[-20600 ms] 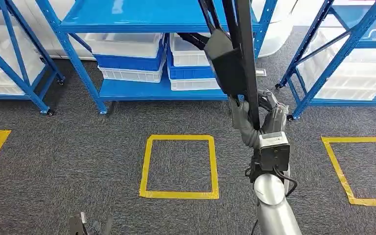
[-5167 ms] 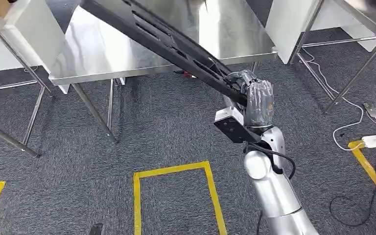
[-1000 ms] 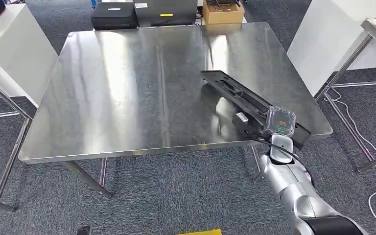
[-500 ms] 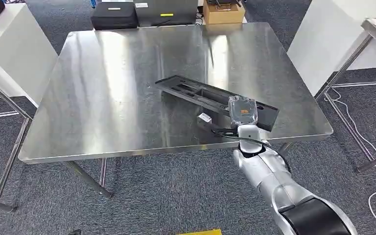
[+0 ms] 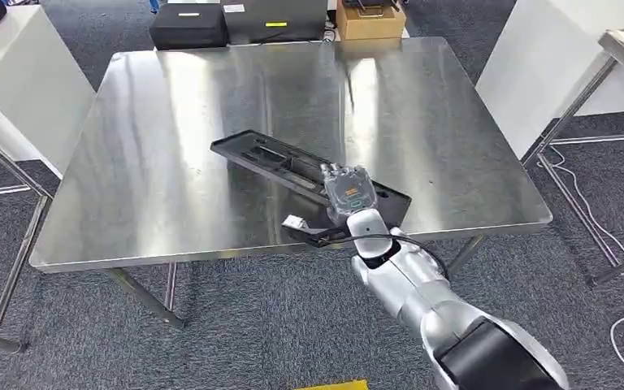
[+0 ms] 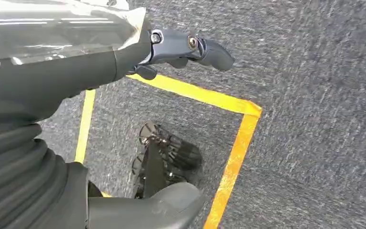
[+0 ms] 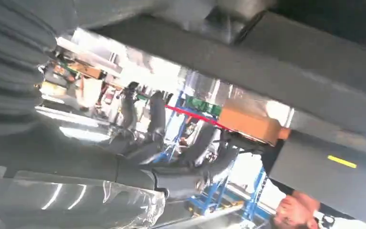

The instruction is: Take the parts from the cabinet and place them on the table.

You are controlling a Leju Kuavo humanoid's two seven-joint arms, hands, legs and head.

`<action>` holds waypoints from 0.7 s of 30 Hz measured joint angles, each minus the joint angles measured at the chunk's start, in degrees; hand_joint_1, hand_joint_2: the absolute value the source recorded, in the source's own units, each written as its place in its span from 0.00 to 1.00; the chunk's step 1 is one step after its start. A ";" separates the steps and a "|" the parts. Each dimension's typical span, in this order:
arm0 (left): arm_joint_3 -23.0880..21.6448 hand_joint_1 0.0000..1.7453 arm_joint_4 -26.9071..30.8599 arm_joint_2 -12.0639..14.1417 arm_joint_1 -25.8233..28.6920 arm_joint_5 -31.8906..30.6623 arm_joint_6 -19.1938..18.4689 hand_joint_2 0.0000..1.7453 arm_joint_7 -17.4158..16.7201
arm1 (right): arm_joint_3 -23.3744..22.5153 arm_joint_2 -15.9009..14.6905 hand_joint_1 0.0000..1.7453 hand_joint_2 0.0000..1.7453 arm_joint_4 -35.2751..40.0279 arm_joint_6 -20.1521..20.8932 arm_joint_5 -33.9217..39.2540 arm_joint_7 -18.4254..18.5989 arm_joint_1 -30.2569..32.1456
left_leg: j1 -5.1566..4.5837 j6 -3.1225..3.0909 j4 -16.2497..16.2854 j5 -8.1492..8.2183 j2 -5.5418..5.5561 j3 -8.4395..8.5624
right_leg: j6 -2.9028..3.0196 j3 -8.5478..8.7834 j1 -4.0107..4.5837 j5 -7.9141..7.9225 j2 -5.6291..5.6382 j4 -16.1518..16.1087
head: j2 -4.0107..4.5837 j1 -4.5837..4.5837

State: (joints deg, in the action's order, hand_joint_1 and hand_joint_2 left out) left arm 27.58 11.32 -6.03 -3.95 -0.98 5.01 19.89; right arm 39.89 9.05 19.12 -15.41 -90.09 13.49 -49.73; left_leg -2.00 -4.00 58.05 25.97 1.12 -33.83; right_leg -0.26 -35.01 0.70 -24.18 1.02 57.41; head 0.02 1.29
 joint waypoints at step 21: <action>3.45 0.00 0.02 0.02 0.56 0.92 -1.77 0.00 -1.22 | 2.12 1.88 0.00 0.00 -1.53 1.86 0.00 0.46 -0.16 | 0.00 0.00 0.00 0.01 -0.01 -0.04 | 0.00 0.01 -0.01 0.00 0.00 -0.07 | 0.00 0.02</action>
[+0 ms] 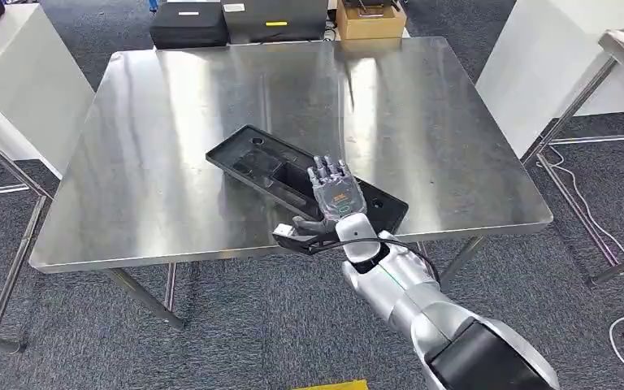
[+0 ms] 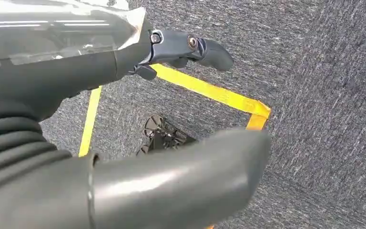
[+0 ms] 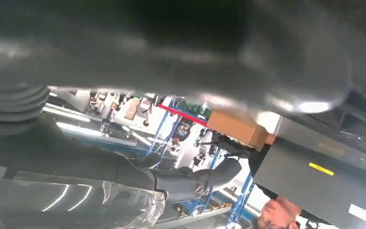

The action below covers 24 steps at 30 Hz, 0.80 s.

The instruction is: Take the parts from the cabinet and place them on the table.

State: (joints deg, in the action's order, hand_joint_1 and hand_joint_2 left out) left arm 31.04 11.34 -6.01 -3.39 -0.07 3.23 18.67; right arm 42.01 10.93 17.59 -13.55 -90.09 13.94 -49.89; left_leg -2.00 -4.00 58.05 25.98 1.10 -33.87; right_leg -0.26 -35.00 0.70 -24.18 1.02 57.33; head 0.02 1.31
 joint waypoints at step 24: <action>0.81 0.00 0.00 -0.48 0.17 -6.69 1.52 0.00 3.91 | -24.07 1.37 0.00 0.00 38.83 -14.88 32.07 -33.41 20.65 | 0.03 0.14 -0.01 0.12 0.34 0.03 | 0.16 0.05 0.02 -0.16 -0.31 -0.02 | 0.00 0.07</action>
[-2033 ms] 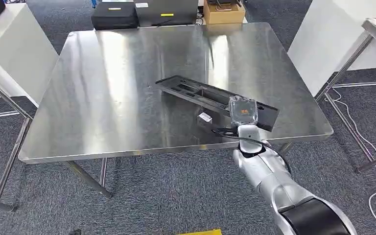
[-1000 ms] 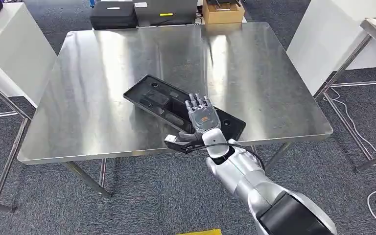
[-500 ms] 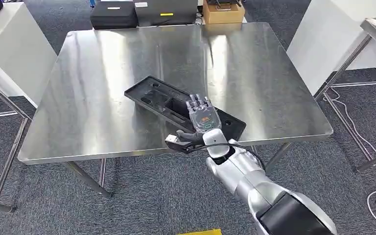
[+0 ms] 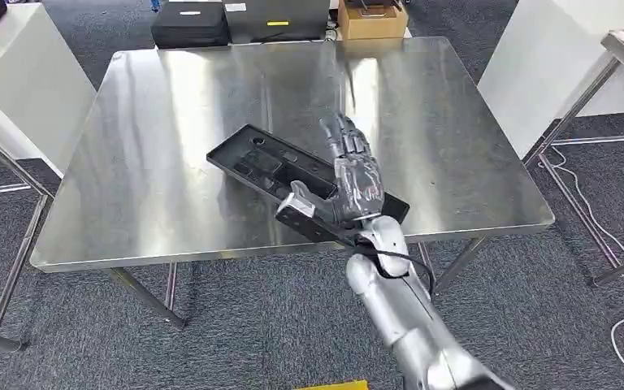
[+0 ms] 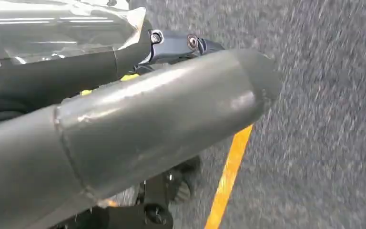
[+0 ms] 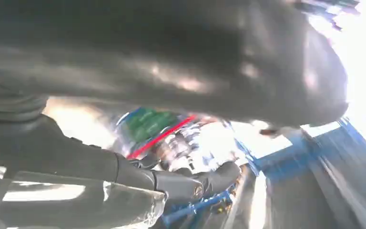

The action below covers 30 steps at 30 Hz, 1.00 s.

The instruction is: Take the parts from the cabinet and place them on the table.

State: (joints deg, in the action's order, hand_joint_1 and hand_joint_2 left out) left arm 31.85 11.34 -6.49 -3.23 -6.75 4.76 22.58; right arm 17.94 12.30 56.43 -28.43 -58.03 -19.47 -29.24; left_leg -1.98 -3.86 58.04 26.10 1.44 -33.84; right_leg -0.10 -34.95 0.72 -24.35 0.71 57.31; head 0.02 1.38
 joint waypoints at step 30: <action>13.03 0.00 0.00 -6.80 -0.85 7.04 24.14 0.00 -6.19 | -5.13 3.89 0.00 0.00 30.37 8.21 37.18 -11.09 32.15 | 0.24 -1.39 -0.99 -0.61 -0.51 1.23 | -0.68 0.48 -0.27 -0.44 0.10 0.26 | 0.00 0.00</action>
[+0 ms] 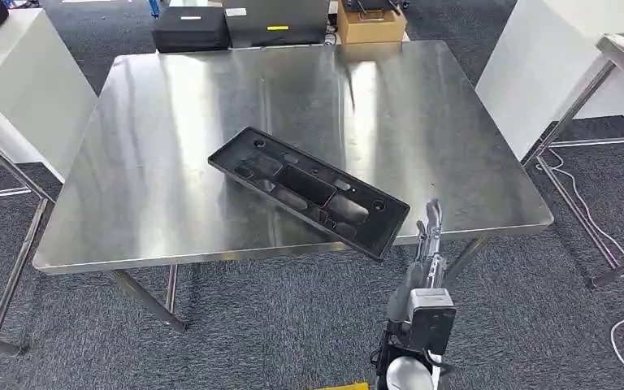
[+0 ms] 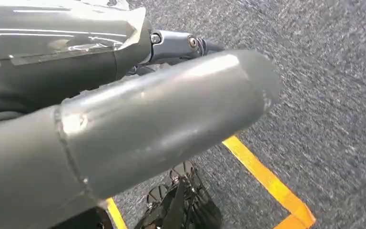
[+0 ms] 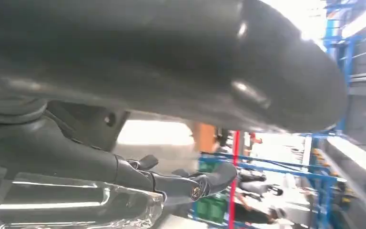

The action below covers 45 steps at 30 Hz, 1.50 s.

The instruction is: Take the parts from the cabinet and place them on the table.

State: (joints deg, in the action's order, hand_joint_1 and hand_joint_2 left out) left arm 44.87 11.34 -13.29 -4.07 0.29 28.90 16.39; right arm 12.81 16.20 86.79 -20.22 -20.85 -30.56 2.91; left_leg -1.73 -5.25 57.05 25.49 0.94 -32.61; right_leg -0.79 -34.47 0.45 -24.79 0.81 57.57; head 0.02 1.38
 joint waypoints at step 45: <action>1.81 0.00 0.48 1.84 -0.32 -0.98 -12.90 0.00 -1.55 | -8.17 0.31 0.00 0.00 -2.78 5.01 -0.15 0.70 1.36 | 0.44 2.31 -0.03 -5.33 -0.93 -4.09 | 1.37 8.96 0.94 -5.39 -1.21 -2.96 | 0.00 -0.55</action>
State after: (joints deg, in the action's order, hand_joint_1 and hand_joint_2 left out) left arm 46.69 11.82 -11.45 -4.40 -0.70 16.00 14.84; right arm 4.63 16.50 84.02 -15.21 -21.00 -29.85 4.27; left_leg -1.29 -2.93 57.02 20.16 0.01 -36.70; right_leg 0.58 -25.51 1.39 -30.17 -0.40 54.62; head 0.02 0.83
